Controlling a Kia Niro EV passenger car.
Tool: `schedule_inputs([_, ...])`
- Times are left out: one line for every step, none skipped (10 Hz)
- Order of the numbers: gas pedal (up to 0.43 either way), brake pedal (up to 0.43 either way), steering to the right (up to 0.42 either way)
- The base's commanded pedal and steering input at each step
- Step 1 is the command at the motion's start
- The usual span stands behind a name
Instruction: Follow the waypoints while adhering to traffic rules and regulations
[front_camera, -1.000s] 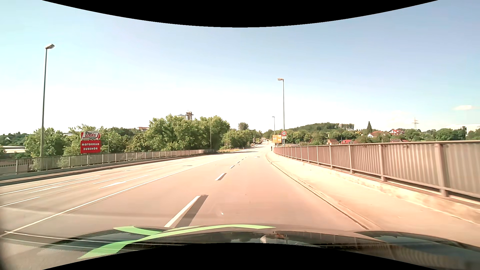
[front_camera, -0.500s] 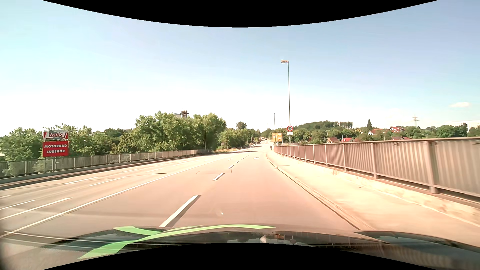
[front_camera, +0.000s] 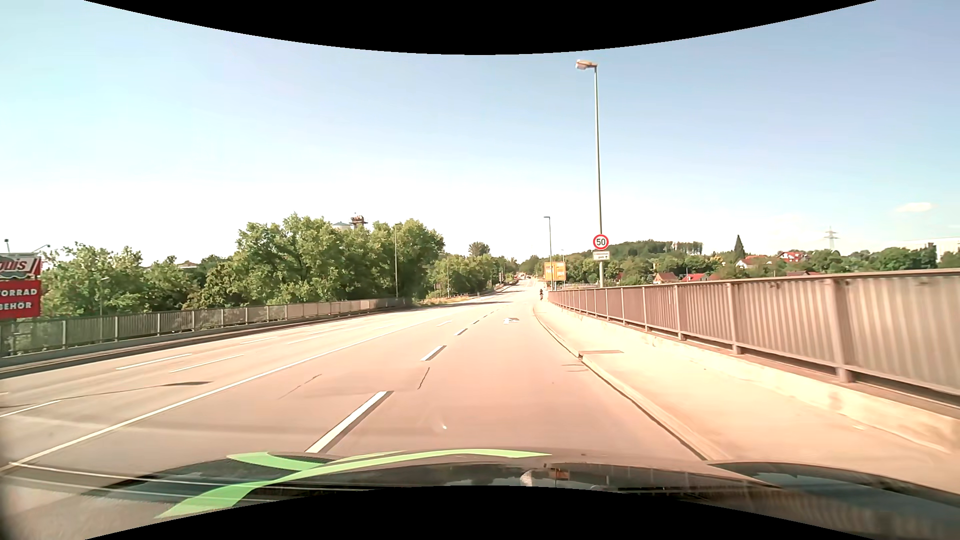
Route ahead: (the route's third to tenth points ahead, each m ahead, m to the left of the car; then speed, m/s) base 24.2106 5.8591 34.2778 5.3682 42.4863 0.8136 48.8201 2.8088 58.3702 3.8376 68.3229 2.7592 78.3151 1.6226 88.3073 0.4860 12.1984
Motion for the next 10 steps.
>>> schedule_inputs([0.15, 0.0, 0.003])
schedule_inputs([0.15, 0.0, 0.002])
schedule_inputs([0.138, 0.0, 0.001])
schedule_inputs([0.138, 0.0, 0.0])
schedule_inputs([0.138, 0.0, 0.0])
schedule_inputs([0.15, 0.0, 0.0])
schedule_inputs([0.15, 0.0, 0.001])
schedule_inputs([0.15, 0.0, 0.0])
schedule_inputs([0.138, 0.0, 0.0])
schedule_inputs([0.138, 0.0, 0.0])
